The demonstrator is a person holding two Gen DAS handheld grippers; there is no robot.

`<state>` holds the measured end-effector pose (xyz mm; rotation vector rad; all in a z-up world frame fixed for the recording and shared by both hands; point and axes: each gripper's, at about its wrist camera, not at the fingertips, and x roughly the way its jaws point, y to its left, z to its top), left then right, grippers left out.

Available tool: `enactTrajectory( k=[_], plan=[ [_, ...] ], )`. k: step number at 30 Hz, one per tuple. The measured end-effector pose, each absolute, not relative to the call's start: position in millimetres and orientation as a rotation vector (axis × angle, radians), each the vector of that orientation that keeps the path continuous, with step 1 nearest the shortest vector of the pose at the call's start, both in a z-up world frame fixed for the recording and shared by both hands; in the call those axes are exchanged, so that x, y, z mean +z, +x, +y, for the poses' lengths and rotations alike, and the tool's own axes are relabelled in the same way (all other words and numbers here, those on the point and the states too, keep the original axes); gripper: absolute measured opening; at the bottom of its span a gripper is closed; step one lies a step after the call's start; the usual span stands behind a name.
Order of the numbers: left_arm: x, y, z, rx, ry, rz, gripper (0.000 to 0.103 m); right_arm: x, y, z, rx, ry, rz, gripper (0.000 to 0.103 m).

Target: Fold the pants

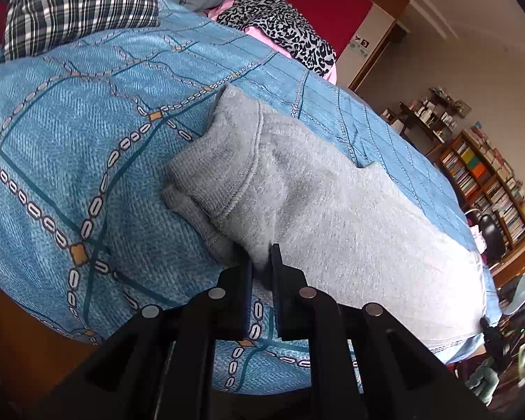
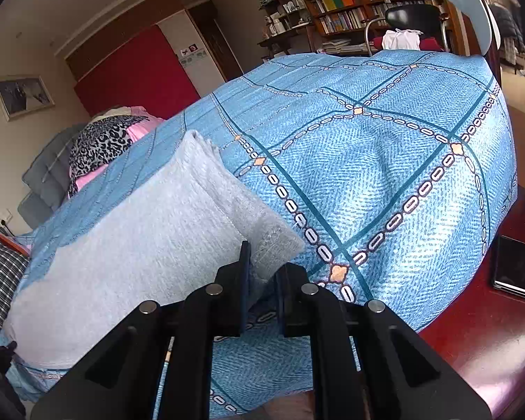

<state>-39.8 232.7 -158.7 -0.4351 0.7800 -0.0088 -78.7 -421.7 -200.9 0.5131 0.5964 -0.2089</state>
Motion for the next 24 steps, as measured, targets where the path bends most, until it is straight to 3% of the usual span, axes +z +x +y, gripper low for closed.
enactTrajectory(
  k=[2,4,5,8,13,16,24],
  plan=[
    [-155.4,-41.4,227.6,0.022,-0.375,0.771,0.02,-199.5,-76.6,-417.3,-0.245,0.461,0.592,0.024],
    [-152.0,-43.3,226.5,0.078,-0.33,0.76,0.043,-194.5,-78.8,-414.7,-0.283,0.408,0.574,0.036],
    [-150.3,-45.1,229.0,0.109,-0.314,0.747,0.047,-190.0,-81.8,-414.4,-0.317,0.382,0.556,0.041],
    [-141.0,-52.3,236.0,0.149,-0.302,0.709,0.049,-176.4,-93.7,-418.8,-0.413,0.341,0.487,0.053],
    [-117.5,-56.3,228.1,0.265,-0.196,0.606,0.048,-151.3,-93.5,-405.4,-0.38,0.279,0.427,0.054],
    [-105.8,-40.3,206.2,0.207,-0.146,0.578,0.048,-146.4,-74.0,-377.0,-0.272,0.239,0.449,0.061],
    [-131.2,8.5,167.1,0.1,-0.047,0.66,0.049,-176.5,-22.5,-333.8,-0.19,0.112,0.586,0.061]
  ],
)
